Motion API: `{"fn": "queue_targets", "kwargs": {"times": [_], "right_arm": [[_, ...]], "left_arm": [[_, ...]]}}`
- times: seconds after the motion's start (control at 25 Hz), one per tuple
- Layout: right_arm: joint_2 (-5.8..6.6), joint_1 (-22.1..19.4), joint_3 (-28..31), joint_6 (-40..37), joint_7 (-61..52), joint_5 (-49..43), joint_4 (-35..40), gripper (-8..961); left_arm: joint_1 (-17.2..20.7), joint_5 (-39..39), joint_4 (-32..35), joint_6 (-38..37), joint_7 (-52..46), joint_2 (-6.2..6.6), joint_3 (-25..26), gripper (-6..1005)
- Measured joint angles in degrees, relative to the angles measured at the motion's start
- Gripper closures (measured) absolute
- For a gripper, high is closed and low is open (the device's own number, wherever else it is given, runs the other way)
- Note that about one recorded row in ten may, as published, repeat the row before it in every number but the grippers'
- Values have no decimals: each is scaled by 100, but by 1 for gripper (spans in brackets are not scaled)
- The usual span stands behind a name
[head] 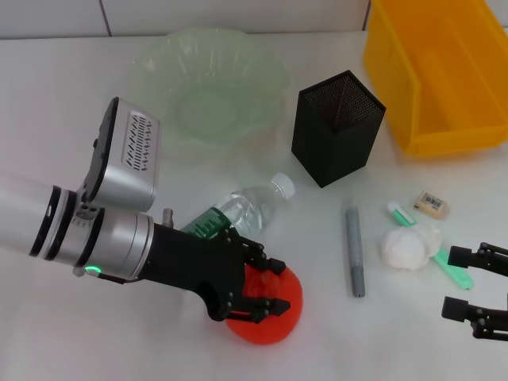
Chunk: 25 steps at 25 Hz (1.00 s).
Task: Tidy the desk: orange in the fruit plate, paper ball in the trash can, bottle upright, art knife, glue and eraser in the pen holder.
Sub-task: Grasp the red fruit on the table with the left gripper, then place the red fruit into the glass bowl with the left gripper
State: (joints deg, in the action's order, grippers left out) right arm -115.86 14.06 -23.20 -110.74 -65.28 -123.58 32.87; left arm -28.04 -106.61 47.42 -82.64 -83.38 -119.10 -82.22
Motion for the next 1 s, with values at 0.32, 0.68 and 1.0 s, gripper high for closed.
{"fn": "queue_targets", "kwargs": {"times": [0.32,0.68,1.0], "right_arm": [[-10,27,0,0,-23,0,-9,117],[-14,37,0,-1,-27,16,-10,117],[-2,34,0,0,-23,41,-8,118]], "left_arm": [[87,100,-32,8,173,19,20,571],[153,457,-22,-411,340,46,361,782],[38,1388,-49,-1512,565,67,2436,820]]}}
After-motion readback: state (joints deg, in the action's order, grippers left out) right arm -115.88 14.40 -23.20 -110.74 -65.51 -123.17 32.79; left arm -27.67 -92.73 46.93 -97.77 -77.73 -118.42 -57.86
